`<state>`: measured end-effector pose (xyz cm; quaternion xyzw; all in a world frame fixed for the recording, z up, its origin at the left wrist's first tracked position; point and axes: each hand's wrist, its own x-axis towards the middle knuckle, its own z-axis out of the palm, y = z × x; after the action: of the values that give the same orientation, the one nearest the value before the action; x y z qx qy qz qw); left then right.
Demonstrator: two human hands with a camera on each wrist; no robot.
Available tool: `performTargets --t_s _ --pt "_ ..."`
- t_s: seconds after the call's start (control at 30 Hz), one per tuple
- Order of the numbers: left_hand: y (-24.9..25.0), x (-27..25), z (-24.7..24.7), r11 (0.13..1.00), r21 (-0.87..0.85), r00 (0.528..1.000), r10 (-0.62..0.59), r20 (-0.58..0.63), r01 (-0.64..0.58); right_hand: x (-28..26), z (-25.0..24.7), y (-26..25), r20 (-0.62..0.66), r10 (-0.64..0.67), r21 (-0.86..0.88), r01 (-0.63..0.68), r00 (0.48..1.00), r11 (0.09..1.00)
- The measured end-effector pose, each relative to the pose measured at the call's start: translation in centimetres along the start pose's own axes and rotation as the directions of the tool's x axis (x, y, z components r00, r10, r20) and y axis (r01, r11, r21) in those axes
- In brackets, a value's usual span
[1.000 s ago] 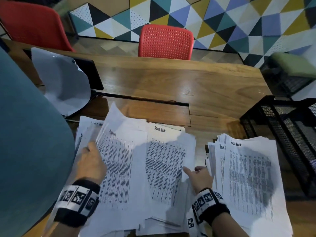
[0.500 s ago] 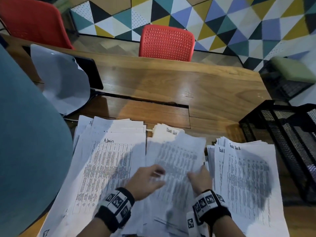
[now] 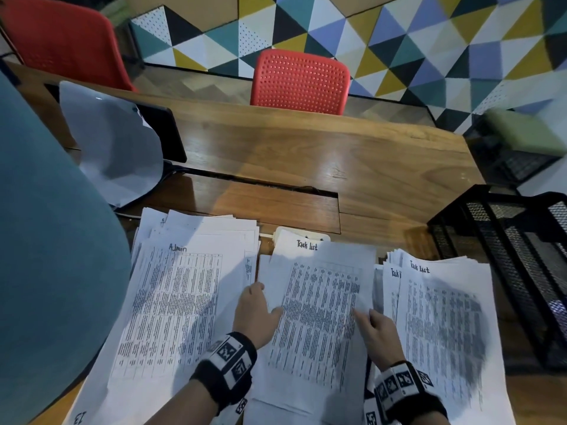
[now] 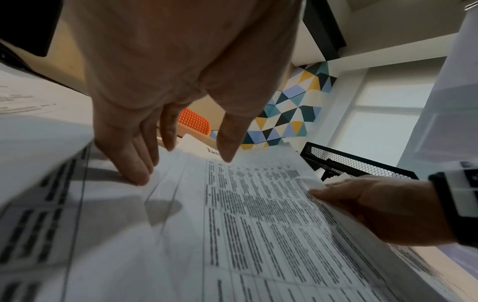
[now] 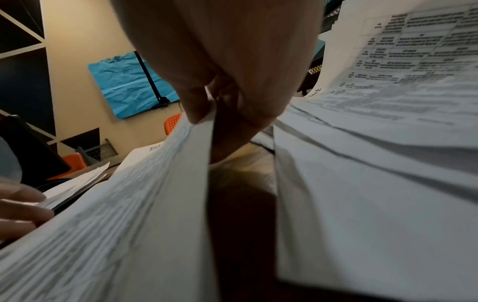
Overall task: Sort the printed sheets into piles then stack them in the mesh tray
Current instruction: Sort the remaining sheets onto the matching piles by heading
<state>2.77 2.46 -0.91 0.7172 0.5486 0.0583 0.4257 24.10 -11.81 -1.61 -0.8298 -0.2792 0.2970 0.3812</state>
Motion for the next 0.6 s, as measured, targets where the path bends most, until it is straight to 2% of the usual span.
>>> performTargets --t_s 0.07,0.13,0.23,0.33,0.4,0.47,0.53,0.6 --pt "0.0 0.7 -0.1 1.0 0.007 1.0 -0.017 -0.011 0.017 -0.2 -0.3 0.4 -0.034 -0.002 0.01 0.003 0.999 1.0" --pt "0.3 1.2 0.0 0.999 0.035 1.0 -0.019 -0.004 0.019 -0.4 -0.5 0.8 -0.139 -0.002 0.029 0.006 0.99 1.0" --pt "1.0 1.7 0.2 0.998 0.066 1.0 -0.02 0.001 0.019 -0.7 -1.0 0.4 -0.265 0.003 0.152 0.038 0.964 0.988" --pt "1.9 2.7 0.0 0.999 0.033 0.999 -0.025 -0.021 0.026 -0.7 -1.8 0.3 -0.234 0.093 0.415 0.013 0.968 0.91" --pt "2.7 4.0 -0.2 1.0 0.007 0.999 -0.03 -0.038 0.031 -0.5 -2.5 0.7 -0.152 0.156 0.533 -0.052 0.976 0.845" --pt "3.3 5.5 -0.7 0.999 -0.013 0.999 -0.035 -0.04 0.035 -0.1 -2.5 1.5 -0.076 0.153 0.61 -0.075 0.985 0.789" --pt "3.8 6.7 -0.9 0.999 -0.029 0.999 -0.039 -0.027 0.038 0.3 -2.1 1.6 -0.082 0.088 0.691 -0.007 0.993 0.722" --pt "4.1 7.5 -1.0 0.998 -0.026 0.999 -0.05 -0.013 0.05 0.5 -1.7 1.9 -0.07 0.078 0.735 -0.001 0.995 0.678"
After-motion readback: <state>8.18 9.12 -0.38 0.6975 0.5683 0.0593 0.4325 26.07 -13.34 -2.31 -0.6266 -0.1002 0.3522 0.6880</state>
